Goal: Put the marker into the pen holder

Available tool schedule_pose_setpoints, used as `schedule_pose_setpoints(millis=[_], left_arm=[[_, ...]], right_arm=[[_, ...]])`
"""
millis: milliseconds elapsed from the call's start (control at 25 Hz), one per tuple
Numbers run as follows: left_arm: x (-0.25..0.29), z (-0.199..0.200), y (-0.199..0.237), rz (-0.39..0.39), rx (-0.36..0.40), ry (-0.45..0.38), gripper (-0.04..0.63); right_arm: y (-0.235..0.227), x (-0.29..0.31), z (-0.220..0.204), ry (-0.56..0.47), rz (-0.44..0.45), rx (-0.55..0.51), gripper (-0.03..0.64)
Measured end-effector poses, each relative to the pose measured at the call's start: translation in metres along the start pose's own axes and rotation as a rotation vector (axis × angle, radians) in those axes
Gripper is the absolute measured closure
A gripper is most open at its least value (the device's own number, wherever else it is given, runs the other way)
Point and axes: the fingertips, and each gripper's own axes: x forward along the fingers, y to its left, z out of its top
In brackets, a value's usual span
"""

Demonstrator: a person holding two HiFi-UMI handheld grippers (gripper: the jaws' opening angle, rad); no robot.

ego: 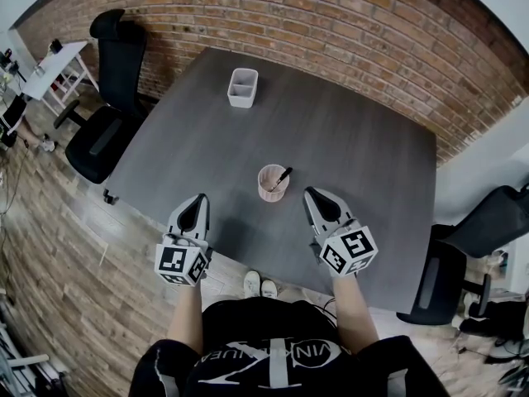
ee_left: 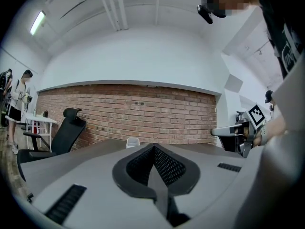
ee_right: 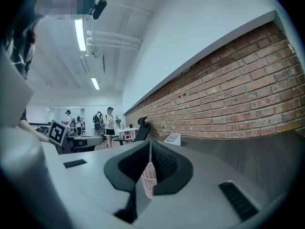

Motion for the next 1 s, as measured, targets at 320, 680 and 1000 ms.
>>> schedule_pose_setpoints(millis=[320, 680, 1000], left_arm=[[0.0038, 0.0053, 0.0015, -0.004, 0.009, -0.007, 0.581], [0.0069, 0.0098, 0.0032, -0.01, 0.015, -0.017, 0.581], [0.0062, 0.0099, 0.0078, -0.003, 0.017, -0.015, 0.581]], right_arm=[[-0.0002, 0.0014, 0.0025, -0.001, -0.009, -0.006, 0.584], [-0.0037, 0.0004, 0.0039, -0.009, -0.021, 0.011, 0.584], [-0.0037, 0.0037, 0.0009, -0.009, -0.021, 0.034, 0.584]])
